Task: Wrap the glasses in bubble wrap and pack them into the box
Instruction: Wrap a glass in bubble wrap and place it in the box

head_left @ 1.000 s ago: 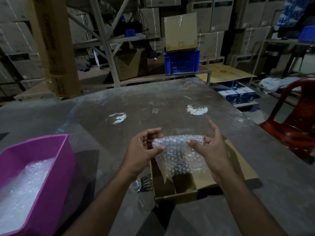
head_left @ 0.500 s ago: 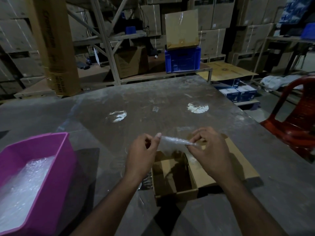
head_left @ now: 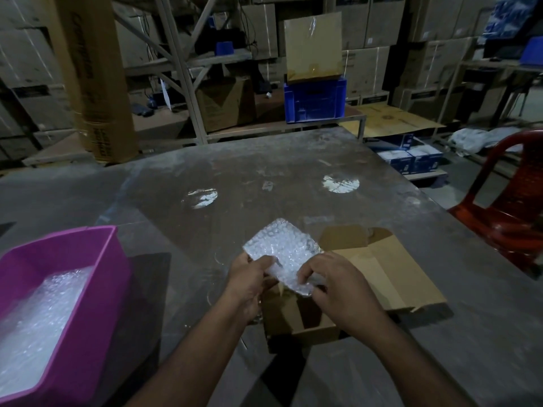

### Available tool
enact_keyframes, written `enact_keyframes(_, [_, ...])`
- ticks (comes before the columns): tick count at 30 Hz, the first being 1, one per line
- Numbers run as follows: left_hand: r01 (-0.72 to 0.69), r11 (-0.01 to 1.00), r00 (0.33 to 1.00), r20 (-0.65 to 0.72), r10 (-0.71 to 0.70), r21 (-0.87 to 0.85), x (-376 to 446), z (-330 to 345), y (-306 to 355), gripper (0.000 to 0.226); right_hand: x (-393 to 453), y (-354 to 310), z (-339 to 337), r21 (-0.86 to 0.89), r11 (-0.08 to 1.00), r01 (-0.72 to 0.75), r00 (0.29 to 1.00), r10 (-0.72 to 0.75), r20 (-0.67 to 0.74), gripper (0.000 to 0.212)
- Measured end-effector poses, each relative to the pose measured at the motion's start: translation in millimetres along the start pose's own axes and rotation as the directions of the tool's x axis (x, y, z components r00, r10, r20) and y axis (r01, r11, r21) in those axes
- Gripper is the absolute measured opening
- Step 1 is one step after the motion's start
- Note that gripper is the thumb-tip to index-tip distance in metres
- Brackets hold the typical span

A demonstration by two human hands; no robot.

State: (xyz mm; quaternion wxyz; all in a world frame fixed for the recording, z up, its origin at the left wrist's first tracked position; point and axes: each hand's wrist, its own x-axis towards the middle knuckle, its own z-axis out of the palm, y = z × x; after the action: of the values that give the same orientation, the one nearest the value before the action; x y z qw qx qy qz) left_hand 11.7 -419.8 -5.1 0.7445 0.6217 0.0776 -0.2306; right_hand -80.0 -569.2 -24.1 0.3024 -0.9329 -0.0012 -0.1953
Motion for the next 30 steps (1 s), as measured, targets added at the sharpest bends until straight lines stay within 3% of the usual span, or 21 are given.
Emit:
enact_keyframes(4, [-0.053,0.995,0.998,0.02,0.051,0.088,5.7,1.2,-2.1,0.021,0.7,-1.1,-0.5,0.05,0.996,-0.069,0.996,0.066,0.068,0.023])
enact_keyframes(7, [-0.101,0.963,0.994,0.064,0.088,0.249,16.5,1.0,-7.5,0.025,-1.5,-7.7,-0.8,0.21,0.974,-0.088,0.958,0.025,0.287,0.018])
enact_keyframes(9, [-0.167,0.887,0.986,0.089,0.142,0.43,23.7,0.8,-11.8,0.026,-1.3,-6.8,-4.3,0.297,0.942,-0.154,0.942,0.05,0.332,0.023])
enact_keyframes(12, [-0.238,0.724,0.97,0.125,0.207,0.647,26.1,2.4,-18.5,0.029,2.9,4.3,-8.9,0.367,0.893,-0.261,0.954,0.18,0.24,0.023])
enact_keyframes(15, [-0.255,0.691,0.962,0.109,0.248,0.677,23.8,4.4,-23.1,0.039,5.5,17.0,-11.8,0.278,0.93,-0.239,0.969,0.208,0.135,0.022])
enact_keyframes(18, [-0.24,0.681,0.967,0.104,0.234,0.692,22.0,8.3,-26.7,0.055,5.4,21.6,-13.5,0.216,0.948,-0.235,0.969,0.212,0.124,0.02])
enact_keyframes(25, [-0.192,0.829,0.98,0.065,0.185,0.526,17.1,13.5,-29.4,0.056,5.9,18.8,-10.4,0.108,0.971,-0.215,0.973,0.203,0.109,0.019])
enact_keyframes(30, [-0.191,0.692,0.981,0.159,0.111,0.696,10.3,12.8,-33.6,0.06,10.6,5.1,-6.3,-0.141,0.983,-0.118,0.925,0.161,0.345,0.039])
